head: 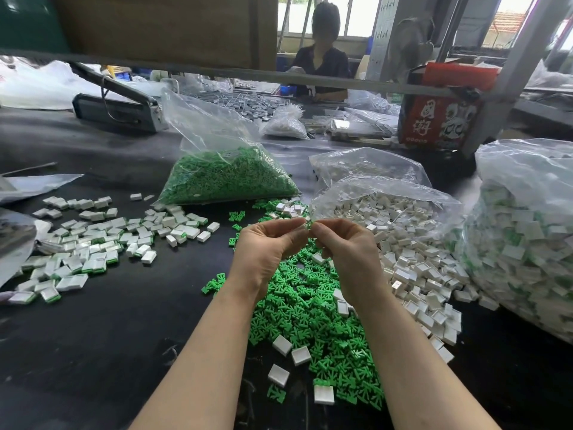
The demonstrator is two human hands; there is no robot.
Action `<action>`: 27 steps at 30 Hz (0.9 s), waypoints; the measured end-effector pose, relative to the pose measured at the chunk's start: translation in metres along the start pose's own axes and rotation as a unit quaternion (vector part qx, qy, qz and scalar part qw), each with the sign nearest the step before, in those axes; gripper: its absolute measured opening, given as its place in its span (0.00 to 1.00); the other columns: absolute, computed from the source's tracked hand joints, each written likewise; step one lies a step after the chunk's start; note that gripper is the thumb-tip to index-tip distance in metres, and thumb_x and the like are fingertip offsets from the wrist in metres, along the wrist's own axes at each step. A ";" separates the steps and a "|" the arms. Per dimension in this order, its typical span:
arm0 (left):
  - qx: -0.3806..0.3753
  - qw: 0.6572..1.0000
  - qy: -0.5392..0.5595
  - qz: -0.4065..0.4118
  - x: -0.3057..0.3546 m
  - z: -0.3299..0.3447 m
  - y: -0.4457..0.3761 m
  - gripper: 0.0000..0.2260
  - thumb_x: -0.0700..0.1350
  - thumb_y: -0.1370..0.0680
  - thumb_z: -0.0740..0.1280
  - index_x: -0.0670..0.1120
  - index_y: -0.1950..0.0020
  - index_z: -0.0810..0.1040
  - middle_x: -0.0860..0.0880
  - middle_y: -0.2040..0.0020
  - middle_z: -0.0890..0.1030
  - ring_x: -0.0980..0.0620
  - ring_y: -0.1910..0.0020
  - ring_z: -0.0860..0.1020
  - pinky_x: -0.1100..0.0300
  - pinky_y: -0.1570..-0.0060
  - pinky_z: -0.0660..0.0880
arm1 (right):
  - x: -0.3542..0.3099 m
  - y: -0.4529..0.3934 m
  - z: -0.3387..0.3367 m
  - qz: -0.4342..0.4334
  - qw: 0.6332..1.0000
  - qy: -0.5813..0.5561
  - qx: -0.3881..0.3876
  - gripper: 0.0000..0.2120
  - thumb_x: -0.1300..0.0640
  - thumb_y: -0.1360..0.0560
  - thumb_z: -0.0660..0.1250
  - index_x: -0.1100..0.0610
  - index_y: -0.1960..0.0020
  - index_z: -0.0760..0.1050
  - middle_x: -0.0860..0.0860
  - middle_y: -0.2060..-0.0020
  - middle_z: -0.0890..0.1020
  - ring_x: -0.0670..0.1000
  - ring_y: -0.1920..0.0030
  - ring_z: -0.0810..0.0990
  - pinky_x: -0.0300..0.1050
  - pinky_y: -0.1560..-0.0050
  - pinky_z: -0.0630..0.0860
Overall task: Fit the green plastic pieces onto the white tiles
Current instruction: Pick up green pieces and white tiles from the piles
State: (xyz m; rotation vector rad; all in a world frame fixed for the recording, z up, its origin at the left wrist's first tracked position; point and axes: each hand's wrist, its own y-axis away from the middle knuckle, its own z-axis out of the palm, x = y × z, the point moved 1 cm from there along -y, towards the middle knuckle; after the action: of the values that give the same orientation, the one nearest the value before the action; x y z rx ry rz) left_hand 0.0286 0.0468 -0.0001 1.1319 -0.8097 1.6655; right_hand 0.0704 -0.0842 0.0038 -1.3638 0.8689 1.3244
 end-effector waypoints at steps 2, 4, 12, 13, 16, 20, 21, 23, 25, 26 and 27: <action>0.000 1.000 0.001 0.004 0.001 0.000 0.000 0.07 0.36 0.31 0.74 0.42 0.54 0.84 0.46 0.61 0.86 0.54 0.63 0.83 0.66 0.62 0.78 | 0.000 0.000 0.001 -0.005 1.000 0.000 0.004 0.02 0.64 0.25 0.70 0.59 0.57 0.81 0.45 0.71 0.81 0.41 0.70 0.76 0.34 0.69 0.72; 0.003 1.000 0.000 0.006 0.001 -0.001 0.000 0.07 0.37 0.32 0.74 0.43 0.54 0.84 0.46 0.61 0.86 0.53 0.63 0.83 0.66 0.62 0.78 | -0.001 0.001 0.001 -0.008 1.000 -0.010 0.013 0.03 0.63 0.25 0.71 0.59 0.57 0.81 0.46 0.70 0.81 0.41 0.70 0.76 0.34 0.69 0.72; -0.004 1.000 -0.010 0.005 0.002 -0.002 0.001 0.11 0.42 0.36 0.76 0.43 0.55 0.85 0.44 0.59 0.86 0.52 0.62 0.83 0.66 0.62 0.78 | 0.000 0.000 0.003 -0.012 0.999 -0.020 0.022 0.04 0.63 0.25 0.70 0.58 0.58 0.81 0.51 0.66 0.82 0.42 0.69 0.76 0.34 0.69 0.72; -0.004 1.000 -0.005 0.005 0.002 -0.002 0.001 0.10 0.42 0.36 0.76 0.43 0.55 0.85 0.44 0.59 0.86 0.52 0.62 0.83 0.66 0.62 0.78 | 0.000 0.000 0.002 -0.012 0.999 -0.021 0.021 0.04 0.64 0.25 0.70 0.58 0.58 0.81 0.51 0.65 0.82 0.41 0.69 0.77 0.34 0.69 0.72; -0.005 1.000 -0.001 0.004 0.001 -0.003 0.000 0.07 0.40 0.33 0.75 0.43 0.55 0.85 0.44 0.59 0.86 0.52 0.62 0.84 0.66 0.62 0.78 | 0.000 0.000 0.002 -0.010 1.000 -0.017 0.010 0.04 0.65 0.25 0.70 0.59 0.57 0.81 0.51 0.66 0.82 0.40 0.70 0.77 0.33 0.69 0.72; 0.003 0.999 -0.034 0.012 -0.001 -0.005 -0.002 0.07 0.38 0.31 0.75 0.43 0.54 0.84 0.47 0.61 0.86 0.52 0.62 0.83 0.65 0.62 0.78 | -0.001 -0.001 0.002 -0.042 0.996 0.077 0.001 0.04 0.63 0.24 0.69 0.62 0.56 0.80 0.56 0.63 0.83 0.44 0.68 0.79 0.39 0.68 0.75; 0.006 0.999 -0.043 0.013 -0.001 -0.005 -0.002 0.07 0.39 0.32 0.76 0.43 0.55 0.83 0.47 0.61 0.85 0.52 0.62 0.83 0.64 0.61 0.78 | -0.001 -0.002 0.001 -0.063 0.988 0.144 -0.001 0.04 0.62 0.23 0.68 0.62 0.56 0.80 0.57 0.63 0.83 0.49 0.65 0.81 0.45 0.65 0.78; 0.008 0.999 -0.050 0.011 -0.002 -0.005 -0.002 0.10 0.41 0.35 0.77 0.43 0.56 0.83 0.47 0.62 0.85 0.52 0.62 0.83 0.64 0.62 0.78 | 0.001 -0.003 0.000 -0.108 0.957 0.270 -0.010 0.05 0.59 0.22 0.66 0.60 0.55 0.77 0.55 0.64 0.82 0.54 0.63 0.80 0.52 0.60 0.78; 0.002 0.999 -0.049 0.010 -0.003 -0.005 -0.002 0.10 0.43 0.36 0.77 0.43 0.57 0.84 0.46 0.62 0.85 0.52 0.62 0.83 0.64 0.62 0.78 | 0.002 -0.003 -0.001 -0.144 0.931 0.336 -0.017 0.05 0.57 0.21 0.64 0.57 0.55 0.75 0.50 0.67 0.79 0.49 0.67 0.76 0.48 0.64 0.75; 0.000 0.999 -0.047 0.010 -0.003 -0.005 -0.002 0.10 0.44 0.36 0.77 0.43 0.57 0.84 0.46 0.62 0.85 0.52 0.62 0.83 0.64 0.62 0.78 | 0.002 -0.002 0.000 -0.156 0.922 0.354 -0.024 0.06 0.56 0.21 0.64 0.56 0.56 0.75 0.48 0.68 0.77 0.47 0.69 0.73 0.47 0.65 0.72; -0.001 0.999 -0.045 0.010 -0.004 -0.005 -0.001 0.11 0.45 0.37 0.77 0.44 0.57 0.84 0.46 0.61 0.85 0.52 0.62 0.83 0.63 0.62 0.78 | 0.003 -0.002 0.000 -0.164 0.915 0.368 -0.031 0.08 0.56 0.20 0.62 0.55 0.57 0.74 0.47 0.69 0.75 0.47 0.70 0.71 0.47 0.66 0.70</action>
State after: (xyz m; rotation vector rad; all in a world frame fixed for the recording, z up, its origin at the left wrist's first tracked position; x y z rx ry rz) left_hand 0.0288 0.0505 -0.0052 1.2080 -0.8807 1.6397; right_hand 0.0732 -0.0836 0.0008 -2.0050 1.0224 0.5626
